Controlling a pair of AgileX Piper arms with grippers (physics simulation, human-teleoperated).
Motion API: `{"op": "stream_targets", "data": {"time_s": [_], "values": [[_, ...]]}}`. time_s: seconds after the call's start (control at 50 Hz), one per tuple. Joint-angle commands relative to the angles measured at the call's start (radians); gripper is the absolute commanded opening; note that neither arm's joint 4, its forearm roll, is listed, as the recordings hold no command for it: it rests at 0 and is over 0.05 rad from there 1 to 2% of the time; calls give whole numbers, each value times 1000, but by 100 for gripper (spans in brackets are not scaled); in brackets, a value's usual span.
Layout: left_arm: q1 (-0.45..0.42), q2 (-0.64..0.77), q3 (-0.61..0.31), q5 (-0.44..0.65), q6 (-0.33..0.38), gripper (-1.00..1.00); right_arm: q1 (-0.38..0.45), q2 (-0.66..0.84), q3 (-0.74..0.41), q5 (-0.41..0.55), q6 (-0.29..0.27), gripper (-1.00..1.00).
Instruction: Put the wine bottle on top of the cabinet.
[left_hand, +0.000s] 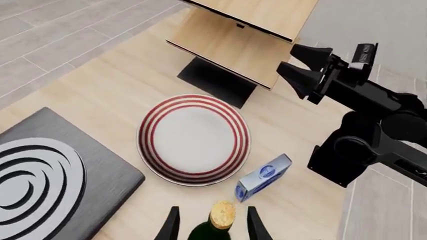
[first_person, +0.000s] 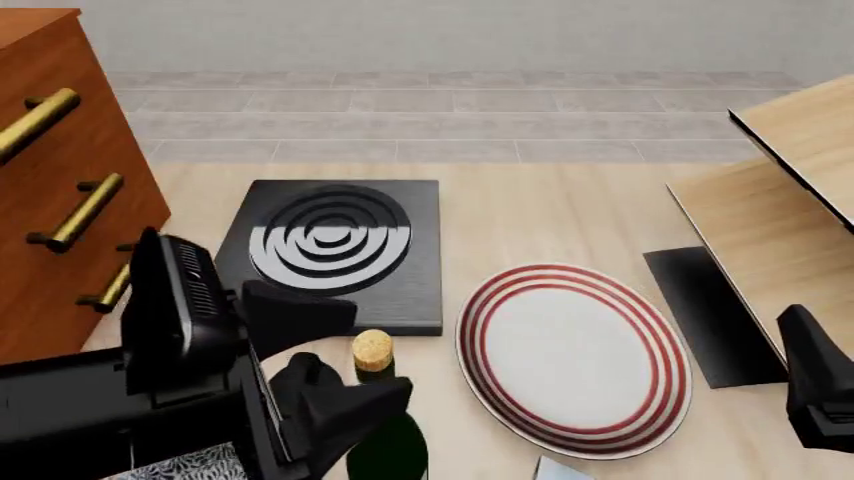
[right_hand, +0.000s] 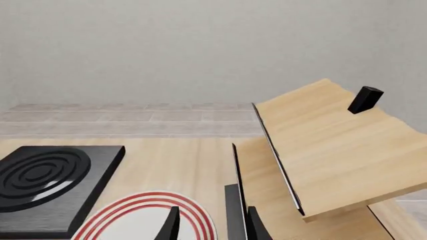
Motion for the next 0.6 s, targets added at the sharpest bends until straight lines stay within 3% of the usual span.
{"op": "stream_targets", "data": {"time_s": [0.02, 0.36, 0.38, 0.6], "values": [[-17, 73, -29, -6, 24, 100, 0, 1, 0, -1, 0, 100], [-39, 131, -32, -23, 22, 100, 0, 1, 0, -1, 0, 100], [-39, 130, -36, -20, 23, -100, 0, 2, 0, -2, 0, 100], [-12, 82, -96, 41, 36, -100, 0, 2, 0, -1, 0, 100]]}}
